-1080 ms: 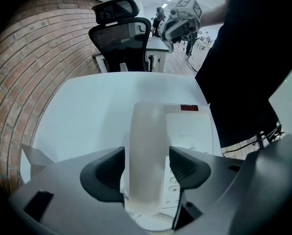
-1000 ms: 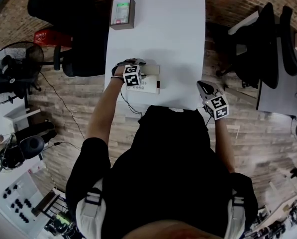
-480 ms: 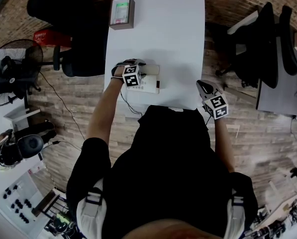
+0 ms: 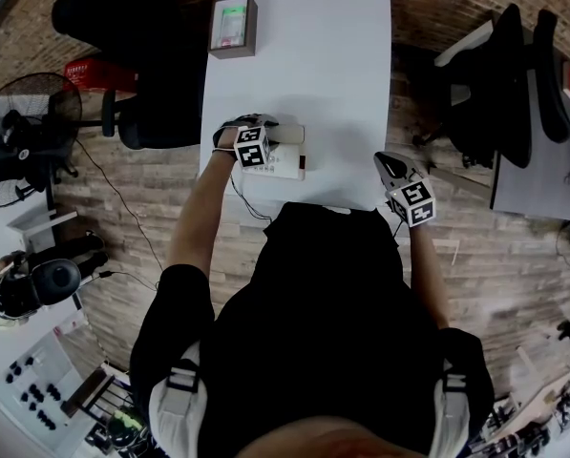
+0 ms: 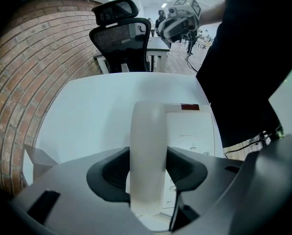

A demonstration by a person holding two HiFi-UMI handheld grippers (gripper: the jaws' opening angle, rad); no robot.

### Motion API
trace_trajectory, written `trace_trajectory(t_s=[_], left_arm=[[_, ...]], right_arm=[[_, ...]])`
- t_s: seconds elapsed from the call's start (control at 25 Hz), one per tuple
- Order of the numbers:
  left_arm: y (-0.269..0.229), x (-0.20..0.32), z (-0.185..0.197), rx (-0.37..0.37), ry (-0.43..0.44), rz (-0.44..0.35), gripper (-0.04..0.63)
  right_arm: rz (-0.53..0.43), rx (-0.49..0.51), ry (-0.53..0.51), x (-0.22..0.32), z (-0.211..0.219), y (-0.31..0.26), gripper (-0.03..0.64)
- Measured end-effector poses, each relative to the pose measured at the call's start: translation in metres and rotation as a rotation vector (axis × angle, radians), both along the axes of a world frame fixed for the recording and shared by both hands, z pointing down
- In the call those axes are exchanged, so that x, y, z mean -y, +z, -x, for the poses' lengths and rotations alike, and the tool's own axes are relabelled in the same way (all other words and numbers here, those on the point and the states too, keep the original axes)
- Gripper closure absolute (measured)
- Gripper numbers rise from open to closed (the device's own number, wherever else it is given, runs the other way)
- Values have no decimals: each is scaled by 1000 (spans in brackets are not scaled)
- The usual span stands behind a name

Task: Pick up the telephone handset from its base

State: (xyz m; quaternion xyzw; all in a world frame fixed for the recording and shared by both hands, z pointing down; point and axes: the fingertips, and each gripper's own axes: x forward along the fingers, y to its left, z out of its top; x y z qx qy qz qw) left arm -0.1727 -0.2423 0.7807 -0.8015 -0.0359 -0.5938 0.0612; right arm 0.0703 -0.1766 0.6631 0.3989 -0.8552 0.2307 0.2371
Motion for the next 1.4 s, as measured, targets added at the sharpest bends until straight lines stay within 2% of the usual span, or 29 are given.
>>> trace_trajectory(t_s=[0.52,0.88,1.4], left_arm=[[-8,-2,2,-18,-14,-8,368],[-29,-3,5,-49,-39,-60,368],[-63,-13,14,-132,-159,-120,368]], right_arm=[[-21,-4,-12,4,0,-4,617],[-33,-1,-50,7,11,-12,617],[-58,1,-128,11,27,-20,617]])
